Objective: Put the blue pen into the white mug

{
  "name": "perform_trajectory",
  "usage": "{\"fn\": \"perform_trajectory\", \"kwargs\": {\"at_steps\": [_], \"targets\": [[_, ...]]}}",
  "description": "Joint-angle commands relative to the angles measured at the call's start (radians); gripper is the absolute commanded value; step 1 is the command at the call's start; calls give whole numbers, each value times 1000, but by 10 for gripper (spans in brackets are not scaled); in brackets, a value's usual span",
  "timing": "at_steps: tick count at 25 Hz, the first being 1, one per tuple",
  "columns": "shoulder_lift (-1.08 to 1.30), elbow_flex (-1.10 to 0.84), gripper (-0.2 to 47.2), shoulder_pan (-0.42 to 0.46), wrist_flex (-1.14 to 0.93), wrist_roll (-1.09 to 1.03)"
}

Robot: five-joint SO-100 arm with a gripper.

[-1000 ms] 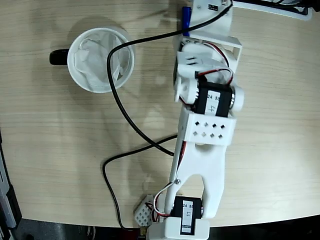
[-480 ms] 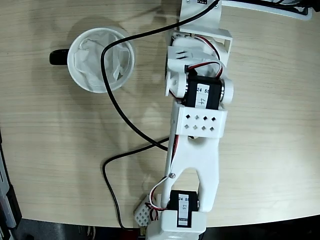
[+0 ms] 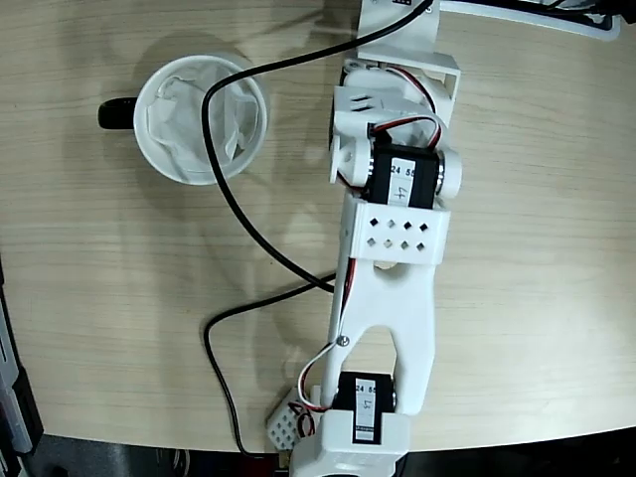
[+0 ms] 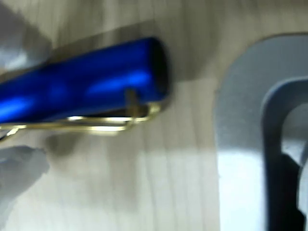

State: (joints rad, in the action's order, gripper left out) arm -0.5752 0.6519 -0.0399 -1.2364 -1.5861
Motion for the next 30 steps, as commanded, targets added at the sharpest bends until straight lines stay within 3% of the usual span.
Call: {"fn": "perform_trajectory", "kwargs": {"at_steps": [1,8,26,30], "targets": [[-32,-34,58,-9,9,-9],[-31,-34,1,-2,9,-8],[-253,-18,1,5,15,0],[-379,140,1,6,192,-5]]}}
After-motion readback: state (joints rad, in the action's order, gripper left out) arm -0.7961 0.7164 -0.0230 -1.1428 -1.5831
